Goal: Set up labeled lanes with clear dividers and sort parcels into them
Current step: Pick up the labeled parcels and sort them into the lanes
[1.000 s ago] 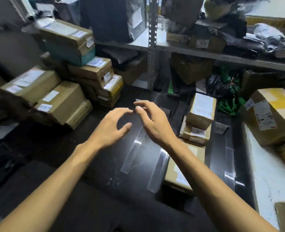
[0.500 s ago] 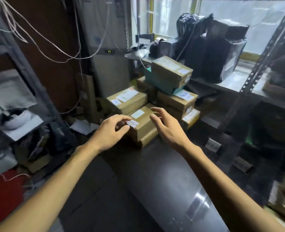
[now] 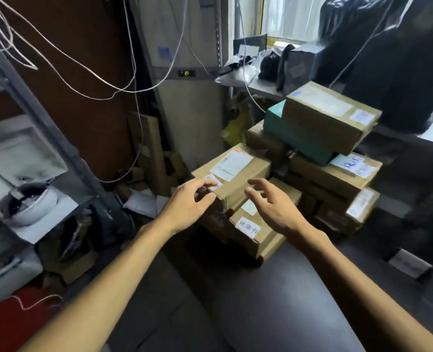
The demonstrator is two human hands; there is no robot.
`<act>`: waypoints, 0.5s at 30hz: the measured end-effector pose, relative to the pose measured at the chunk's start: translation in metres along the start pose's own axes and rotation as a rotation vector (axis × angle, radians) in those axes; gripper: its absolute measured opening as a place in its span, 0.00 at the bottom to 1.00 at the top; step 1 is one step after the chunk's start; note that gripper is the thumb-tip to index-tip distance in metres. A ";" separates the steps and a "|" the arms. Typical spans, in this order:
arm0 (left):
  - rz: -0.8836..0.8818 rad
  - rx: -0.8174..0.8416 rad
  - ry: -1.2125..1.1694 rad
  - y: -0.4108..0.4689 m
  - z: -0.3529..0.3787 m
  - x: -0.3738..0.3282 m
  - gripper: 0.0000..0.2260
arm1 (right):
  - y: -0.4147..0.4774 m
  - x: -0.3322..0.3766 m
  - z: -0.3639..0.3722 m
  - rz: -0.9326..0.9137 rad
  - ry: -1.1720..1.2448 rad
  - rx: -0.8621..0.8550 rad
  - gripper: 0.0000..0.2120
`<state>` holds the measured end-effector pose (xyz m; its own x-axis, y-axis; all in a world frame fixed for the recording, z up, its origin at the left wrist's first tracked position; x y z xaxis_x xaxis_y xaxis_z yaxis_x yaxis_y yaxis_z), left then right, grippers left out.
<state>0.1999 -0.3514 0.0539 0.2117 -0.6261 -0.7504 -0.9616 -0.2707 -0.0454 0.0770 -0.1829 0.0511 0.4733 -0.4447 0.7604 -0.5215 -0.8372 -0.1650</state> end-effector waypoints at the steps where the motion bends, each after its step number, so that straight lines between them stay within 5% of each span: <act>1: -0.012 0.021 0.013 0.016 -0.005 0.007 0.12 | 0.015 -0.005 -0.002 0.030 0.003 0.006 0.21; 8: -0.063 0.098 0.064 0.119 -0.030 0.040 0.15 | 0.095 -0.038 -0.011 0.282 0.050 -0.061 0.32; 15: -0.246 0.397 0.045 0.205 -0.015 0.090 0.26 | 0.134 -0.070 0.001 0.519 0.273 -0.168 0.44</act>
<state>0.0246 -0.4743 -0.0130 0.4406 -0.6117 -0.6570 -0.8726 -0.1202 -0.4733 -0.0251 -0.2637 -0.0253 -0.0600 -0.6648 0.7446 -0.7510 -0.4614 -0.4724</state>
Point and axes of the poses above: each hand's wrist, its own y-axis towards the middle knuckle, its own z-axis out of the palm, x = y × z, the point moved 5 cm from there along y, towards the middle knuckle, and after that the axes turned 15 degrees about x, right-handed, at the moved point
